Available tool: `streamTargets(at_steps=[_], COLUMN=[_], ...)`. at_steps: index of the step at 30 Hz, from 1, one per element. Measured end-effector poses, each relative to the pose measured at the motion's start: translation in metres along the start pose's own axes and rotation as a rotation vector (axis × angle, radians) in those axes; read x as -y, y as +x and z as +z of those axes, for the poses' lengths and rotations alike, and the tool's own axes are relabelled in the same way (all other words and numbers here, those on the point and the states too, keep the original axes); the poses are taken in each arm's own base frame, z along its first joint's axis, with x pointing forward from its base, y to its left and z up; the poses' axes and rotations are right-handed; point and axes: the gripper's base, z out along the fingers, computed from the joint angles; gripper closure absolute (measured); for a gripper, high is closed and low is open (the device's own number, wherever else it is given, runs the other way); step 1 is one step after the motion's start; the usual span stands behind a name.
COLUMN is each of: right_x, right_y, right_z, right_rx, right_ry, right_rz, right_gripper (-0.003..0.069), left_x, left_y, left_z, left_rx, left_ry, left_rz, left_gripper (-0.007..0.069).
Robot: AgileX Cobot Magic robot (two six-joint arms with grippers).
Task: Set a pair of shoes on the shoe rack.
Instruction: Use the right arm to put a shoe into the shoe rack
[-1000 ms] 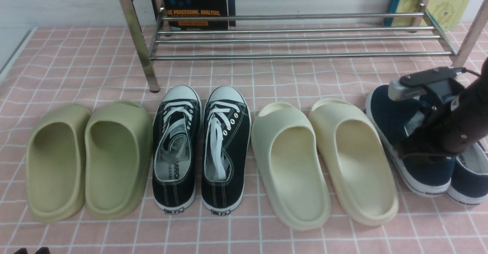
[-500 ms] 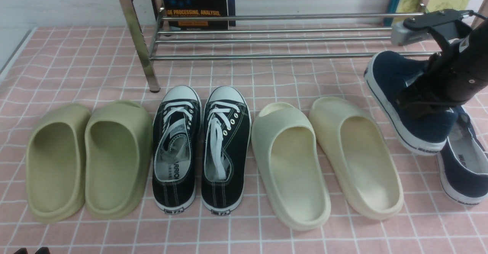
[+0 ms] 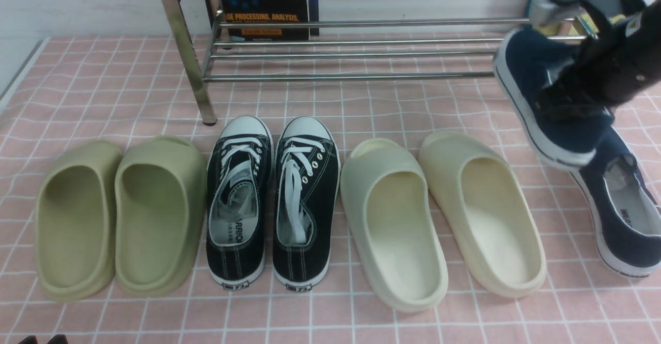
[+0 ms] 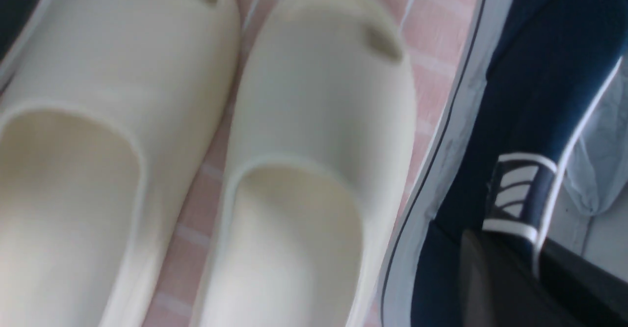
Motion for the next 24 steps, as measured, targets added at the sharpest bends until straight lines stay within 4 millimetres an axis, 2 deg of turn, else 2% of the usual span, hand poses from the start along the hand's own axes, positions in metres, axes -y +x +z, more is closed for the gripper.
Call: streamTargets(at_steps=[6,9,10,11,12,17,21,24], right_x=[0.01,0.017,0.018,0.021,0.023,0.028,0.03,0.031], right_y=[-0.023,-0.035,-0.038,-0.044,-0.051,-0.067,-0.068,-0.068], right_z=[0.049,0.084,0.084,0.099,0.104,0.119,0.124,0.125], right_rx=[0.097,0.11,0.116,0.115,0.129,0.173,0.181,0.194], right_ry=[0.047,0.086,0.089,0.104,0.115,0.133,0.136,0.135], right_rz=[-0.041,-0.087,-0.09,-0.111,-0.123,-0.132,-0.112,-0.064], right_gripper=[0.0626,0.0626,0.0626,0.0626,0.0626,0.0626,0.0619,0.0571], left_x=[0.0,0.0,0.0,0.0,0.0,0.0,0.0,0.0], left_y=[0.0,0.0,0.0,0.0,0.0,0.0,0.0,0.0], left_z=[0.0,0.0,0.0,0.0,0.0,0.0,0.0,0.0], left_rx=[0.0,0.0,0.0,0.0,0.0,0.0,0.0,0.0], left_ry=[0.0,0.0,0.0,0.0,0.0,0.0,0.0,0.0], left_rz=[0.0,0.0,0.0,0.0,0.0,0.0,0.0,0.0], left_gripper=[0.0385,0.0385,0.0385,0.0385,0.0385,0.0385,0.0385,0.0385])
